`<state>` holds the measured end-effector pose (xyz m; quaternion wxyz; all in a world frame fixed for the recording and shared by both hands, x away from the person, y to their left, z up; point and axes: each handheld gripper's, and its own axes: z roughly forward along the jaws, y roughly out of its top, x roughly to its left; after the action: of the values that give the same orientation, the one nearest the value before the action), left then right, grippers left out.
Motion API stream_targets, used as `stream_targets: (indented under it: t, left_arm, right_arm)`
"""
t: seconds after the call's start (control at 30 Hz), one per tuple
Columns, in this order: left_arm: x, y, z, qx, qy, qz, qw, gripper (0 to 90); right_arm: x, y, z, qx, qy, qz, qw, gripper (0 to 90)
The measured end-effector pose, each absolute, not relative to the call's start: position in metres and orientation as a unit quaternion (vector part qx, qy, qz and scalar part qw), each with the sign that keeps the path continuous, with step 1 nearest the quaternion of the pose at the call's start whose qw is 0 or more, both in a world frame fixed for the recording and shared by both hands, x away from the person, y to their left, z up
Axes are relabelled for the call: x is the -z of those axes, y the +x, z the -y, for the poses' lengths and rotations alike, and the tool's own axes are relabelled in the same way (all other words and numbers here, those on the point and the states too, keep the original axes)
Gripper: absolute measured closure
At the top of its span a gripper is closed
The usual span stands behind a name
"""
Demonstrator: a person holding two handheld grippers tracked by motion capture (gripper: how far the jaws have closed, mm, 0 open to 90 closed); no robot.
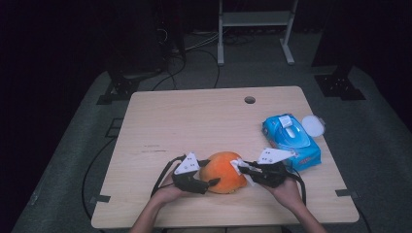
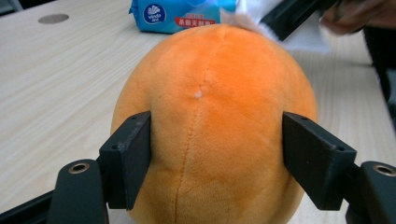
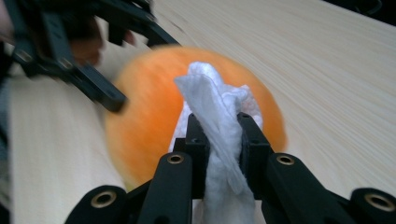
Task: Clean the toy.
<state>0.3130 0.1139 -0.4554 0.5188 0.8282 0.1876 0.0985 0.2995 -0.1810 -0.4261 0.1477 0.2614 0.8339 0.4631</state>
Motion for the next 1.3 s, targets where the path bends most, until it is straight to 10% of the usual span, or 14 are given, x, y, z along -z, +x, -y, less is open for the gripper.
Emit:
stream_targets:
  t: [0.83, 1.07, 1.3]
  left_arm:
    - [0.446, 0.303, -0.088, -0.131, 0.835, -0.174, 0.505, 26.0]
    - [0.445, 0.31, -0.105, -0.124, 0.825, -0.187, 0.518, 10.9]
    - [0.449, 0.311, -0.095, -0.123, 0.837, -0.187, 0.5, 25.6]
  right_arm:
    - [0.42, 0.283, 0.16, -0.5, 0.22, -0.825, 0.144, 76.7]
    - [0.424, 0.289, 0.166, -0.483, 0.23, -0.829, 0.161, 76.9]
    - [0.422, 0.289, 0.164, -0.489, 0.235, -0.826, 0.155, 76.7]
